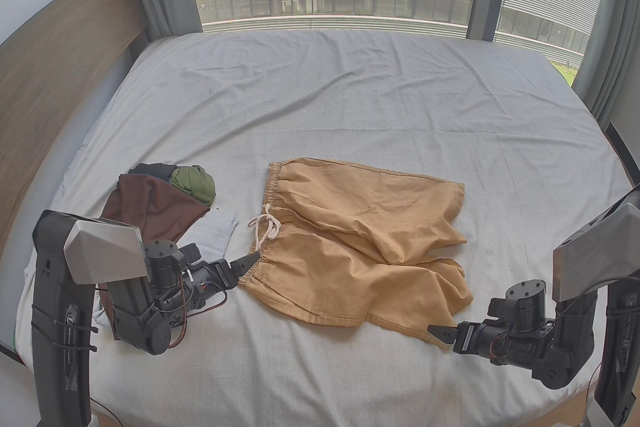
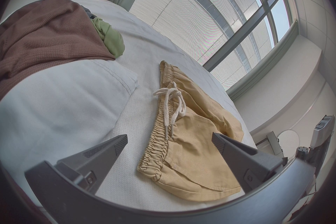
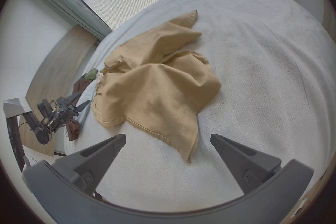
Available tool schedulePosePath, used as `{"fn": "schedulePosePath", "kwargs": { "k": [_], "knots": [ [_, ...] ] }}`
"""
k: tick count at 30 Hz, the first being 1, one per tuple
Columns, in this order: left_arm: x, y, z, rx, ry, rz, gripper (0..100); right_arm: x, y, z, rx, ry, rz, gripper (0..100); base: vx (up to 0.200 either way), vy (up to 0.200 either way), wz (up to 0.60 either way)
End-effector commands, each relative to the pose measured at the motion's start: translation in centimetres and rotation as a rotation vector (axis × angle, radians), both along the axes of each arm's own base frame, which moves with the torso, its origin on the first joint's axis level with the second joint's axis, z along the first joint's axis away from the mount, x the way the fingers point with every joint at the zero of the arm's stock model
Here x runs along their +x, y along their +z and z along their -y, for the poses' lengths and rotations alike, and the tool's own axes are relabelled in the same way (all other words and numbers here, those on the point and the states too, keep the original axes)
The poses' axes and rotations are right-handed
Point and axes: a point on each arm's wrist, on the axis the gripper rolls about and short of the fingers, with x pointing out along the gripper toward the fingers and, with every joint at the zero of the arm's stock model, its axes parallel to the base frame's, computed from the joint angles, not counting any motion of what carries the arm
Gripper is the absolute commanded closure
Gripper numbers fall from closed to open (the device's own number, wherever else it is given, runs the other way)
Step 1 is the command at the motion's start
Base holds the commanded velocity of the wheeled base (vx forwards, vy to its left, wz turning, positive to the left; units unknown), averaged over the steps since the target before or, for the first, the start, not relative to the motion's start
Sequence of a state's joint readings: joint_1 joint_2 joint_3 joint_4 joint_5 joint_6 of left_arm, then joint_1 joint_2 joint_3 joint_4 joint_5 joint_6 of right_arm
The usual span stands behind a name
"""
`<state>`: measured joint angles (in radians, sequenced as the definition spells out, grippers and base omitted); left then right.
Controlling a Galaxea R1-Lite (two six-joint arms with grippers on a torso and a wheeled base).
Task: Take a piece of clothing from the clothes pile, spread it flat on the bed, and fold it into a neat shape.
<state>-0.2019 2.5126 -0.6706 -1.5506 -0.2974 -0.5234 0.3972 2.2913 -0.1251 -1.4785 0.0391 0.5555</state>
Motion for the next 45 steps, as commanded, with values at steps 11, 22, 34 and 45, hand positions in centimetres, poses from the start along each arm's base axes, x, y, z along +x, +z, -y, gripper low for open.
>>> {"fn": "schedulePosePath", "kwargs": {
  "k": [11, 22, 34, 45],
  "knots": [
    [-0.7, -1.4, 0.8, -0.002, -0.003, -0.059, 0, -1.0, 0.2, 0.1, 0.01, 0.017, -0.002, 0, 0.0, 0.0, 0.0],
    [-1.0, -1.9, 1.7, -0.042, -0.014, -0.098, 0, -1.1, 0.1, 0.1, 0.007, 0.014, -0.004, 0, 0.0, 0.0, 0.0],
    [-0.3, -2.3, 1.7, -0.043, -0.007, -0.083, 100, -1.1, 0.2, 0.1, 0.005, 0.013, -0.002, 0, 0.0, 0.0, 0.0],
    [-1.9, -1.8, 1.1, -0.014, 0.021, -0.118, 100, -2.8, -0.2, 0.1, -0.021, 0.047, -0.067, 0, 0.0, 0.0, 0.0]
  ]
}}
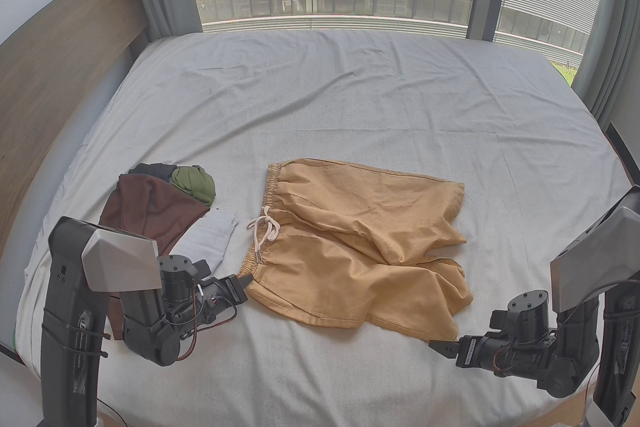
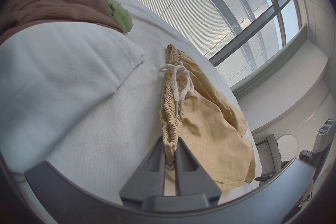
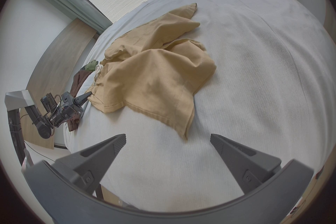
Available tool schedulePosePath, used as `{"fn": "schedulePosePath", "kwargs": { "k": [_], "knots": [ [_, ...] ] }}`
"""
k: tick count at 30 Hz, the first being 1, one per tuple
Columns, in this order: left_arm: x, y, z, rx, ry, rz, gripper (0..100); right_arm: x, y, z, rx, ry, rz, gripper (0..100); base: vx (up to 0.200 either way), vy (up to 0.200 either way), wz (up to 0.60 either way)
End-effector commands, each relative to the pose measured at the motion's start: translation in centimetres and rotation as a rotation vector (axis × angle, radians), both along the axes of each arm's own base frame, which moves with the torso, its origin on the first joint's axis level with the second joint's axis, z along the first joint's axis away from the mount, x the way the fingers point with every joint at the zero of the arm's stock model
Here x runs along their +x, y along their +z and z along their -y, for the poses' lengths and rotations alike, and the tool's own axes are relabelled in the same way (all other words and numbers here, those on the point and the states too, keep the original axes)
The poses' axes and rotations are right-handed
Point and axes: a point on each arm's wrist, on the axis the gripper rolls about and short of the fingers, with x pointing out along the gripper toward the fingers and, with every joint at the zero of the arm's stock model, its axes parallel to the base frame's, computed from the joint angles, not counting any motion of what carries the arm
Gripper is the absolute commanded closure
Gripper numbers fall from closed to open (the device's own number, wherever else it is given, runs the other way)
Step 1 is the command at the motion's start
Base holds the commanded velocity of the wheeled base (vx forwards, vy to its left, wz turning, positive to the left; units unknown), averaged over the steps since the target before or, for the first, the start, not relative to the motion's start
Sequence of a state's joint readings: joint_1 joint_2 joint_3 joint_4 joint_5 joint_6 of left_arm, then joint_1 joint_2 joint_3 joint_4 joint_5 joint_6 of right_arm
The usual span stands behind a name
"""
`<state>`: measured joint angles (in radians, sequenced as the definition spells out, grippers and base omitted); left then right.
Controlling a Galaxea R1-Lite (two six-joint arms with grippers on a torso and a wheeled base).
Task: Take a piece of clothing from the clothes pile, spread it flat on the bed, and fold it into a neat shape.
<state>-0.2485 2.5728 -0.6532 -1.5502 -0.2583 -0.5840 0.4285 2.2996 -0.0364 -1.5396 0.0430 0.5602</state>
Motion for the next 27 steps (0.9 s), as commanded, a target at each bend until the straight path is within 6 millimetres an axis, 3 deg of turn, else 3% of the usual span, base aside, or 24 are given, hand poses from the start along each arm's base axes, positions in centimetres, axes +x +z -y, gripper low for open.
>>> {"fn": "schedulePosePath", "kwargs": {
  "k": [1, 12, 20, 27],
  "knots": [
    [-1.1, 1.1, -0.5, 0.006, 0.012, -0.015, 100, -1.0, -0.2, 0.0, -0.016, 0.019, -0.035, 0, 0.0, 0.0, 0.0],
    [-1.3, 1.7, -0.9, 0.02, 0.02, 0.001, 100, 0.1, -3.2, -0.6, -0.054, 0.015, -0.09, 0, 0.0, 0.0, 0.0],
    [-1.1, 1.9, -1.1, 0.018, 0.022, 0.012, 100, 2.2, -3.4, -1.8, -0.031, 0.017, -0.001, 0, 0.0, 0.0, 0.0],
    [-1.0, 1.8, -1.0, 0.018, 0.021, 0.012, 100, 2.4, -3.3, -1.9, -0.031, 0.016, 0.008, 0, 0.0, 0.0, 0.0]
  ]
}}
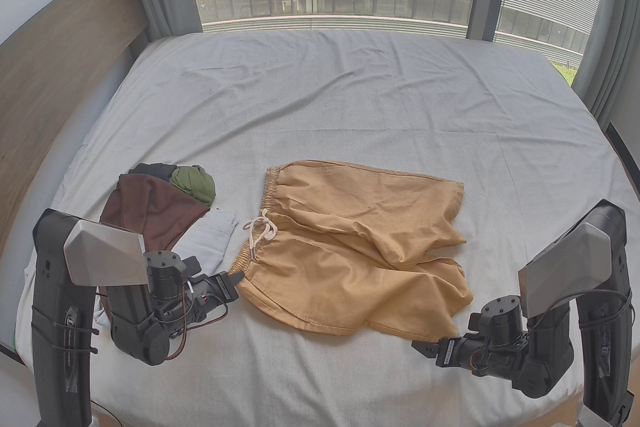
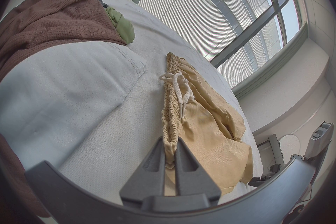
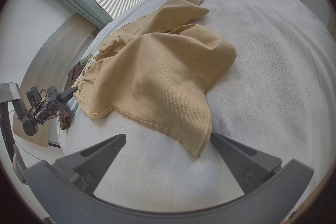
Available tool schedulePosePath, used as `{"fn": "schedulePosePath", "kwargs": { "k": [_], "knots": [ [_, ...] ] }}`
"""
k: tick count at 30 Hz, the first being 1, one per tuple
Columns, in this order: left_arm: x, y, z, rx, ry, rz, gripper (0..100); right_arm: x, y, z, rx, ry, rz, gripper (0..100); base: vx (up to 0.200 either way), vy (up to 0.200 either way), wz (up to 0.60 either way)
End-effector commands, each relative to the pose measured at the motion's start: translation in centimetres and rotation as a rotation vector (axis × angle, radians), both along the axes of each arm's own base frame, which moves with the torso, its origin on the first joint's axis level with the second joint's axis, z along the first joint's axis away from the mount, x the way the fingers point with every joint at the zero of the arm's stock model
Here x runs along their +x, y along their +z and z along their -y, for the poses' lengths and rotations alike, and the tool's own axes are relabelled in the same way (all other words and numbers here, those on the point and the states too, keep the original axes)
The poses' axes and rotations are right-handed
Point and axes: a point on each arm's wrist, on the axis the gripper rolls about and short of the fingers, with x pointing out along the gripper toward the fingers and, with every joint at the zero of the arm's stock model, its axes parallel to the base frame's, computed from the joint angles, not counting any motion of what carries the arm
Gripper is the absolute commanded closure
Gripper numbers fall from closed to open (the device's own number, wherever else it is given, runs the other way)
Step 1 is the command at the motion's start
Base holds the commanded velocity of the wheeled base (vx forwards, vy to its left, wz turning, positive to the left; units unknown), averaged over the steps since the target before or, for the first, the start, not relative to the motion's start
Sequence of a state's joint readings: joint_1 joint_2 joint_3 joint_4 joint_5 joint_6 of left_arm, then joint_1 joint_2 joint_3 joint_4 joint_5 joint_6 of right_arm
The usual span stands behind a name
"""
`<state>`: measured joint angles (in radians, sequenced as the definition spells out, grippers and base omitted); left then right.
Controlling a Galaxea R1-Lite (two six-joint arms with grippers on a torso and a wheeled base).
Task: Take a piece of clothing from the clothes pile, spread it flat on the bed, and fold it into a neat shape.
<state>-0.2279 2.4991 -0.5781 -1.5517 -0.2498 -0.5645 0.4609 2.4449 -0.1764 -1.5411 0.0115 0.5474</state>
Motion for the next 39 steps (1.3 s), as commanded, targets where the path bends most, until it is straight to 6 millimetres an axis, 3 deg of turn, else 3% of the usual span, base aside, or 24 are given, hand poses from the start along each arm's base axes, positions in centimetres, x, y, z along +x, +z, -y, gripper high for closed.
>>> {"fn": "schedulePosePath", "kwargs": {
  "k": [1, 2, 14, 21, 27, 35, 39],
  "knots": [
    [0.0, 0.0, 0.0, -0.002, 0.0, 0.002, 100, 0.0, -0.2, 0.0, -0.005, -0.001, -0.004, 0, 0.0, 0.0, 0.0],
    [0.0, 0.0, 0.0, -0.001, -0.001, 0.003, 100, 0.0, -0.2, 0.0, -0.005, -0.001, -0.004, 100, 0.0, 0.0, 0.0],
    [0.1, -0.1, 0.0, -0.001, 0.001, 0.003, 100, -0.3, 0.3, 0.3, -0.006, -0.011, -0.003, 100, 0.0, 0.0, 0.0],
    [-1.0, 0.3, -1.3, -0.001, 0.011, -0.033, 100, -1.8, 2.7, 1.2, 0.005, -0.008, 0.014, 100, 0.0, 0.0, 0.0],
    [-4.0, 3.1, -3.8, -0.031, -0.061, -0.06, 100, -2.7, 3.2, 3.2, -0.007, 0.003, -0.026, 100, 0.0, 0.0, 0.0],
    [-7.4, 3.0, -4.4, 0.028, -0.095, -0.132, 100, -2.9, 2.7, 3.6, -0.024, 0.02, -0.07, 100, 0.0, 0.0, 0.0],
    [-8.1, 2.5, -4.5, 0.065, -0.116, -0.154, 100, -3.4, 2.4, 3.6, -0.051, 0.036, -0.114, 100, 0.0, 0.0, 0.0]
  ]
}}
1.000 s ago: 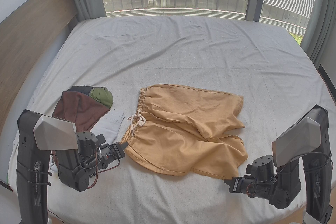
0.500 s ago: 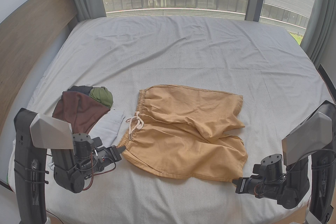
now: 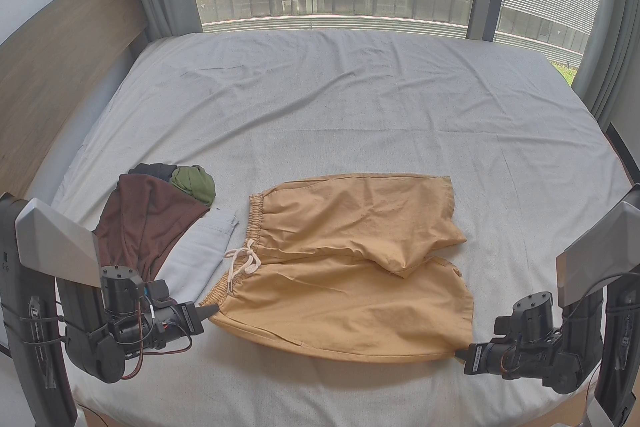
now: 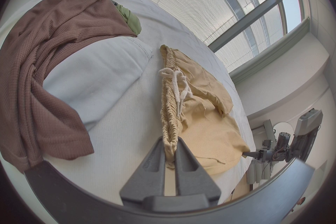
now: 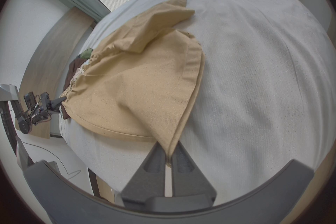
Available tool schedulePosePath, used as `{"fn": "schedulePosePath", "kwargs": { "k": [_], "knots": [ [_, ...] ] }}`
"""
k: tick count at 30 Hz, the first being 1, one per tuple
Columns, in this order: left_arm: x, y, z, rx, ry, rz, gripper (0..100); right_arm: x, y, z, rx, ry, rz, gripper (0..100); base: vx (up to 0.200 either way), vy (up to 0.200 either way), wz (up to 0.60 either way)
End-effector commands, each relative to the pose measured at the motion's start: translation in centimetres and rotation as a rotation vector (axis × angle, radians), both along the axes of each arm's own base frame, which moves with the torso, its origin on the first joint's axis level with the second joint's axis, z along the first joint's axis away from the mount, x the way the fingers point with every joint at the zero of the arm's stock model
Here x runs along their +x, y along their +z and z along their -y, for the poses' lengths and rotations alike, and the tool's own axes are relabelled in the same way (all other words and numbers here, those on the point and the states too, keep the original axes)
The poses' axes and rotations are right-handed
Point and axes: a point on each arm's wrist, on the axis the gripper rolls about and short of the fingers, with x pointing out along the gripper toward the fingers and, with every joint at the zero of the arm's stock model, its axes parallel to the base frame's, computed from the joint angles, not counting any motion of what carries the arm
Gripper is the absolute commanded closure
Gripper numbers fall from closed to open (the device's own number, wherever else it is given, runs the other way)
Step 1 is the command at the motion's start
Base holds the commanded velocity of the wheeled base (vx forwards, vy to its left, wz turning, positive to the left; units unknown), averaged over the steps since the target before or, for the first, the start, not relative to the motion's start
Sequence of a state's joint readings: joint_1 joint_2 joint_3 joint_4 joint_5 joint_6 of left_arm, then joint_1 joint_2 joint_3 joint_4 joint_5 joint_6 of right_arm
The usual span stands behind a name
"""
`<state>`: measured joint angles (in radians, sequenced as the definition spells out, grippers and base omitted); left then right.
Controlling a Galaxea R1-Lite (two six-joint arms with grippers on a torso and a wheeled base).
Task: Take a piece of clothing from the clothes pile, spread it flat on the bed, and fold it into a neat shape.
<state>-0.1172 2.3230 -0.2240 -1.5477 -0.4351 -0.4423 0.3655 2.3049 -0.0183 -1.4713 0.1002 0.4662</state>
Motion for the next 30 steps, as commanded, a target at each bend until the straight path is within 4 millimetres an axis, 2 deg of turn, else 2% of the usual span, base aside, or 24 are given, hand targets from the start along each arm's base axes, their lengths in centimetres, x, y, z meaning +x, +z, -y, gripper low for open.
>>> {"fn": "schedulePosePath", "kwargs": {
  "k": [1, 5, 15, 16, 19, 20, 25, 30],
  "knots": [
    [-1.2, -0.1, -0.2, 0.027, -0.014, -0.026, 100, -0.8, -0.1, 0.3, -0.026, 0.017, -0.048, 100, 0.0, 0.0, 0.0],
    [-1.3, -1.4, -0.3, 0.068, -0.03, -0.05, 100, -1.1, -0.4, 0.4, -0.049, 0.034, -0.091, 100, 0.0, 0.0, 0.0],
    [-1.1, -1.4, -0.1, 0.075, -0.045, -0.035, 100, -1.0, -0.3, 0.5, -0.045, 0.029, -0.078, 100, 0.0, 0.0, 0.0],
    [-1.1, -1.4, -0.1, 0.075, -0.045, -0.035, 0, -0.9, -0.3, 0.5, -0.045, 0.028, -0.073, 100, 0.0, 0.0, 0.0],
    [-1.0, -1.2, -0.2, 0.074, -0.042, -0.026, 0, -0.9, -0.2, 0.5, -0.04, 0.027, -0.062, 100, 0.0, 0.0, 0.0],
    [-0.8, -1.1, -0.2, 0.072, -0.041, -0.014, 0, -0.6, 0.0, 0.4, -0.028, 0.024, -0.034, 0, 0.0, 0.0, 0.0],
    [0.1, 0.9, -0.1, 0.053, -0.033, 0.077, 0, 0.8, 1.2, 1.0, 0.02, -0.028, 0.1, 0, 0.0, 0.0, 0.0],
    [1.2, 3.1, 1.0, 0.014, -0.048, 0.178, 0, 3.5, 2.5, 1.5, 0.061, -0.081, 0.223, 0, 0.0, 0.0, 0.0]
  ]
}}
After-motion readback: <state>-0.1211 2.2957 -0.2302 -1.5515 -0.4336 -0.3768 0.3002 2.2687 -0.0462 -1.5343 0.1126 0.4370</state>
